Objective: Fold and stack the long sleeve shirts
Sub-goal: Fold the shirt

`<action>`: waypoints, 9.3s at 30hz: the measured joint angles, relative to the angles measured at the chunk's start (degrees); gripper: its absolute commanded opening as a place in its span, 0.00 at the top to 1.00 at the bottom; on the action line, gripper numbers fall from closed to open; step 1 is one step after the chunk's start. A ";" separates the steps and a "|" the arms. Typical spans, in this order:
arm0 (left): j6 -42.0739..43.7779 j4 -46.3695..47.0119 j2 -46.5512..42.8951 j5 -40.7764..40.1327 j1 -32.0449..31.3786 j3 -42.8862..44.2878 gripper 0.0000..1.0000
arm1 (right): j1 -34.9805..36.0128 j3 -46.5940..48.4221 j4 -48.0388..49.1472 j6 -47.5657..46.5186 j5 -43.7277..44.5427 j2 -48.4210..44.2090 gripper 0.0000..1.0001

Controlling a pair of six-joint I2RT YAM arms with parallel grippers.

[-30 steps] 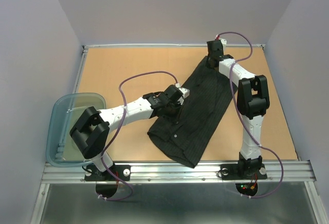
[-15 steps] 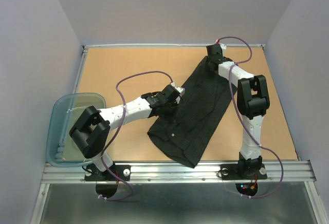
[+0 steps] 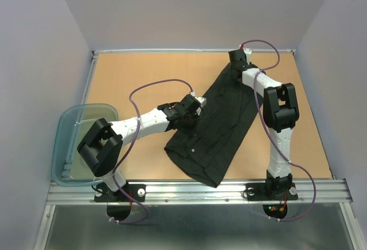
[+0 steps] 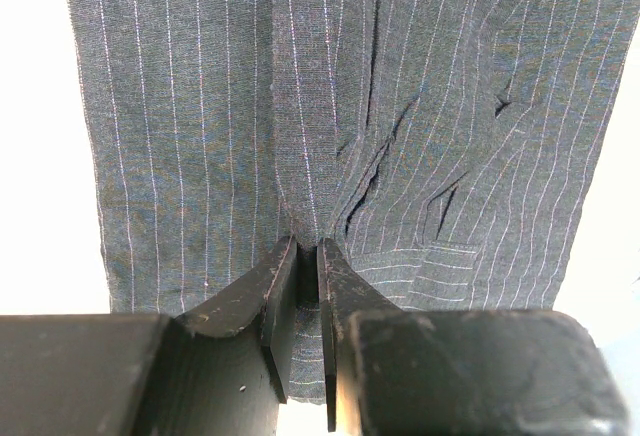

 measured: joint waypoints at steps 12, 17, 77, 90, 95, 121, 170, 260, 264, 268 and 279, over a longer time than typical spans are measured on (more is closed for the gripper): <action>-0.04 0.02 0.00 0.35 0.00 0.00 0.76 | 1.20 2.69 -1.18 -2.71 2.16 3.52 0.60; -0.04 0.02 0.02 0.39 0.00 0.00 0.76 | 1.22 2.91 -1.77 -3.52 3.06 3.65 0.86; 4.76 4.92 2.51 11.41 0.37 4.83 0.69 | -7.89 -16.17 12.87 6.14 -42.01 -12.41 0.52; 9.70 10.01 10.36 21.97 0.55 -4.15 0.76 | -19.08 -28.24 43.36 18.23 -70.60 -0.63 0.52; 10.14 13.20 9.88 24.68 0.83 -6.34 0.76 | -19.08 -23.02 46.56 19.26 -73.83 4.39 0.50; 9.03 10.32 -9.18 17.00 -2.49 -8.33 0.37 | -13.92 -25.22 24.94 8.20 -56.52 -23.12 0.43; -1.40 12.55 1.84 -1.99 5.64 -10.91 0.48 | 2.01 -25.73 9.38 -3.85 -13.42 -13.18 0.67; -16.48 10.34 -14.10 13.92 10.03 -27.10 0.26 | 8.96 -63.91 -11.91 21.09 -29.33 -58.90 0.38; -17.00 12.55 -13.33 16.37 9.09 -27.82 0.31 | 8.96 -63.91 -11.98 21.29 -29.42 -58.16 0.40; -17.14 13.81 -12.90 18.45 8.31 -28.41 0.32 | 8.96 -64.19 -11.85 21.31 -30.01 -56.57 0.43; -17.14 15.96 -10.91 21.77 7.72 -29.20 0.55 | 8.96 -64.61 -10.43 21.14 -31.76 -55.45 0.68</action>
